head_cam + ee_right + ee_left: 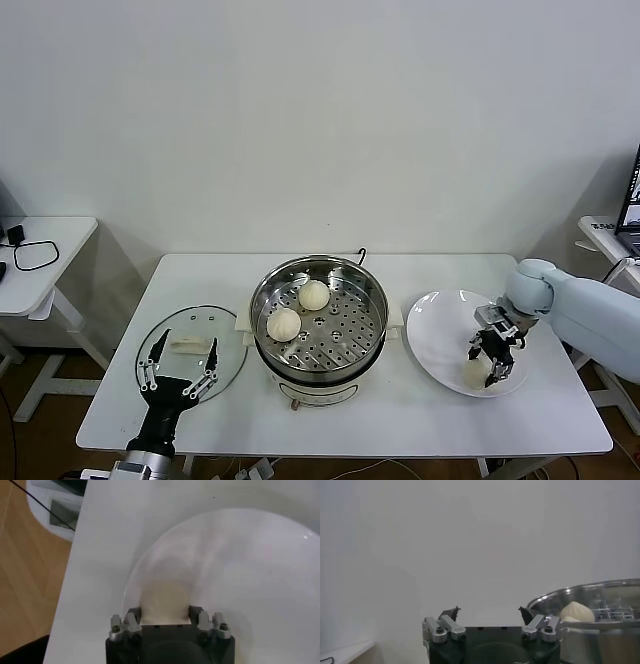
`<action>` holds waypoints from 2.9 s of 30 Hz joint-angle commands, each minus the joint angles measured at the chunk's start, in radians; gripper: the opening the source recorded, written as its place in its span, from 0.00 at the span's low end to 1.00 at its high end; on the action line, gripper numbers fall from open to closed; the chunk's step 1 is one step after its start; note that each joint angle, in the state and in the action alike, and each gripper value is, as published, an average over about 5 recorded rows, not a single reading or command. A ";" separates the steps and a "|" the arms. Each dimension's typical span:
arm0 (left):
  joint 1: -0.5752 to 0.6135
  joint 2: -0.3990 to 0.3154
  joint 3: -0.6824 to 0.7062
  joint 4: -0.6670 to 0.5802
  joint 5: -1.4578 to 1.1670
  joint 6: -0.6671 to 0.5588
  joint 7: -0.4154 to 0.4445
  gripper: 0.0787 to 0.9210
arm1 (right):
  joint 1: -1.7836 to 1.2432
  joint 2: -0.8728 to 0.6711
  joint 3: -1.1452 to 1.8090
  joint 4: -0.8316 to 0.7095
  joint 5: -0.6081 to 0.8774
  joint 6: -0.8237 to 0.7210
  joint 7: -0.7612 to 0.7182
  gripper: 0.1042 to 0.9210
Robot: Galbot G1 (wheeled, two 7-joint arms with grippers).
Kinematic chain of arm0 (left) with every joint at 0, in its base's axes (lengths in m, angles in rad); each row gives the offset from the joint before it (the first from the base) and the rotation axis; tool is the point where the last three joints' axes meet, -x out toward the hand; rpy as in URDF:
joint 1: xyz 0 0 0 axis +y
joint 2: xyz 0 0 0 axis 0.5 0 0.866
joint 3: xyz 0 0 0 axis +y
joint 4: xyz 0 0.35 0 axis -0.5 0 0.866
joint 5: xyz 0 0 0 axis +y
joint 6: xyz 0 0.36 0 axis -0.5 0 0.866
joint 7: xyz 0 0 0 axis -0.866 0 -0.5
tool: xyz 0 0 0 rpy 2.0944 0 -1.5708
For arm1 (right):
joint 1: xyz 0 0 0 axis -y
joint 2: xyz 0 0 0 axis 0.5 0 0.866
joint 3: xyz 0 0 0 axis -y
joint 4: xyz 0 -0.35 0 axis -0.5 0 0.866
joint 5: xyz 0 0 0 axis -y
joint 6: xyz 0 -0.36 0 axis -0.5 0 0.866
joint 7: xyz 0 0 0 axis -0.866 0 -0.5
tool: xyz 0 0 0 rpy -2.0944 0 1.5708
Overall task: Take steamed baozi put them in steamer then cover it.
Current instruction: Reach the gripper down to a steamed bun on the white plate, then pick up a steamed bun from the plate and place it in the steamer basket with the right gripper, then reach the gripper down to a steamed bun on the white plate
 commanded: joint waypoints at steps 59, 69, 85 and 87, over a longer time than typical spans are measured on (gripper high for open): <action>-0.003 0.001 -0.002 -0.004 -0.009 -0.011 -0.004 0.88 | 0.341 0.487 -0.195 0.380 -0.326 0.713 0.165 0.67; -0.007 0.002 -0.007 0.000 -0.022 -0.022 -0.011 0.88 | 0.326 0.503 -0.178 0.369 -0.355 0.709 0.177 0.87; -0.018 0.006 -0.001 0.007 -0.024 -0.020 -0.008 0.88 | 0.437 0.290 0.081 0.304 -0.141 0.516 0.018 0.88; -0.020 0.007 0.001 0.006 -0.024 -0.019 -0.008 0.88 | 0.460 0.248 0.082 0.237 -0.100 0.444 0.001 0.88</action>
